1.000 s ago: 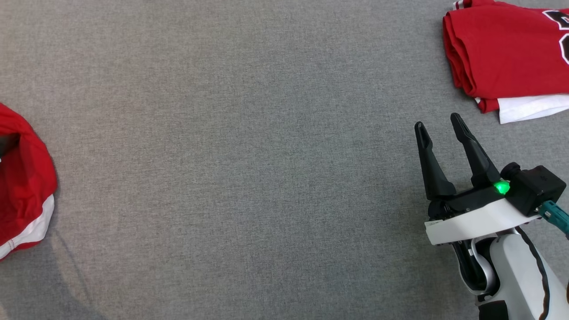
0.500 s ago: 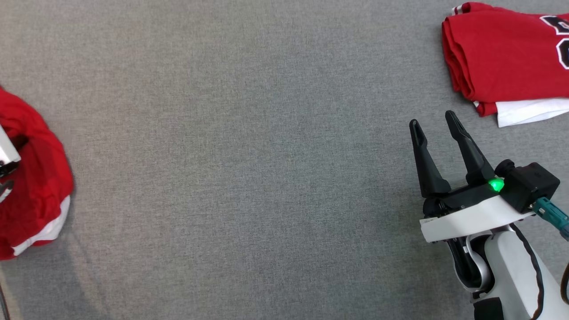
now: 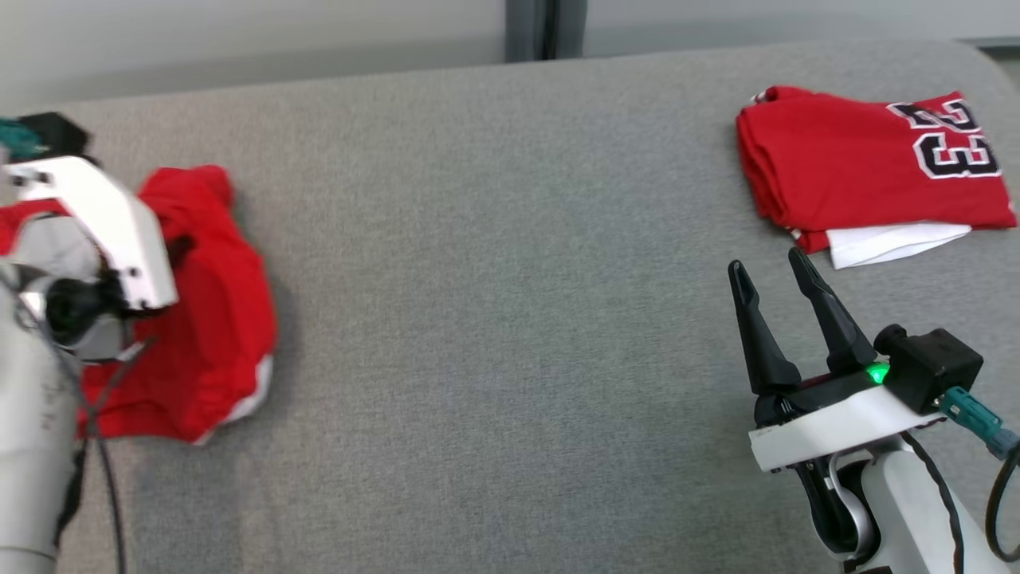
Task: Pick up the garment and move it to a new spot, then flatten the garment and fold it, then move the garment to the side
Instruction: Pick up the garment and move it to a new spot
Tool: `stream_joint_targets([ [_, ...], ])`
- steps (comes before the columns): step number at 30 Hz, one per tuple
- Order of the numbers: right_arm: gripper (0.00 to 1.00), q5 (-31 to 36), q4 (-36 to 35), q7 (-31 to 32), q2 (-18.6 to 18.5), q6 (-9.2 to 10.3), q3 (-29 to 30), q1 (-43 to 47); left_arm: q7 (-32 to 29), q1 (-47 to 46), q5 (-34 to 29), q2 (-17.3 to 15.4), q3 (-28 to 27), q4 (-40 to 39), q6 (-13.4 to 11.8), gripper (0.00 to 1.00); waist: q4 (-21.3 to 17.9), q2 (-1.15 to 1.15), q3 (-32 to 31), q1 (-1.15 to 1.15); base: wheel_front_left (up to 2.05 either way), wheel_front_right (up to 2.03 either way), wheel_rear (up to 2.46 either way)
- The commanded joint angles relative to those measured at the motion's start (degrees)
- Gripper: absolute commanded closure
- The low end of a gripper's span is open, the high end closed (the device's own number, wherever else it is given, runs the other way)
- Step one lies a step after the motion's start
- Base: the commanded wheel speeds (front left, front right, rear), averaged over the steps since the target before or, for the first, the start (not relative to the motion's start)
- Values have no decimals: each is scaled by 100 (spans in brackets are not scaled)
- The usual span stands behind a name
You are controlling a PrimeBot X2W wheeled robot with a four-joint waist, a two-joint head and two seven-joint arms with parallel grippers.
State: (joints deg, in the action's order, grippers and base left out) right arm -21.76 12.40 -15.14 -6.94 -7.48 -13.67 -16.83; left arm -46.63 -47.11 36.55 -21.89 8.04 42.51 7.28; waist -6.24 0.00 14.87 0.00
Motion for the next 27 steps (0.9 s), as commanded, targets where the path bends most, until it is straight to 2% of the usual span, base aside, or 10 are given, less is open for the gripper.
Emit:
stream_joint_targets([
  [1,0,-54,47,-6,-17,-4,25,118,-119,203,188,40,293,-345,26,100,-155,0,-257,0,0,0,0],
  [3,0,-54,57,-6,-20,-4,37,138,-185,269,286,38,478,-566,21,100,-196,0,-310,0,0,0,0],
  [9,0,-55,71,-6,-24,-4,80,236,-376,592,847,-165,1489,-1658,22,100,-485,0,-505,0,0,0,0],
  [15,0,-100,52,-6,0,-4,77,253,-318,390,1212,-167,2432,-2276,22,100,-748,0,-473,0,0,0,0],
  [22,0,-108,37,-6,31,-4,97,204,-85,45,1333,38,3615,-2567,23,100,-936,0,-348,0,0,0,0],
  [27,0,-100,45,-6,48,-4,122,157,204,-156,1522,200,4284,-2458,23,100,-981,0,-319,0,0,0,0],
])
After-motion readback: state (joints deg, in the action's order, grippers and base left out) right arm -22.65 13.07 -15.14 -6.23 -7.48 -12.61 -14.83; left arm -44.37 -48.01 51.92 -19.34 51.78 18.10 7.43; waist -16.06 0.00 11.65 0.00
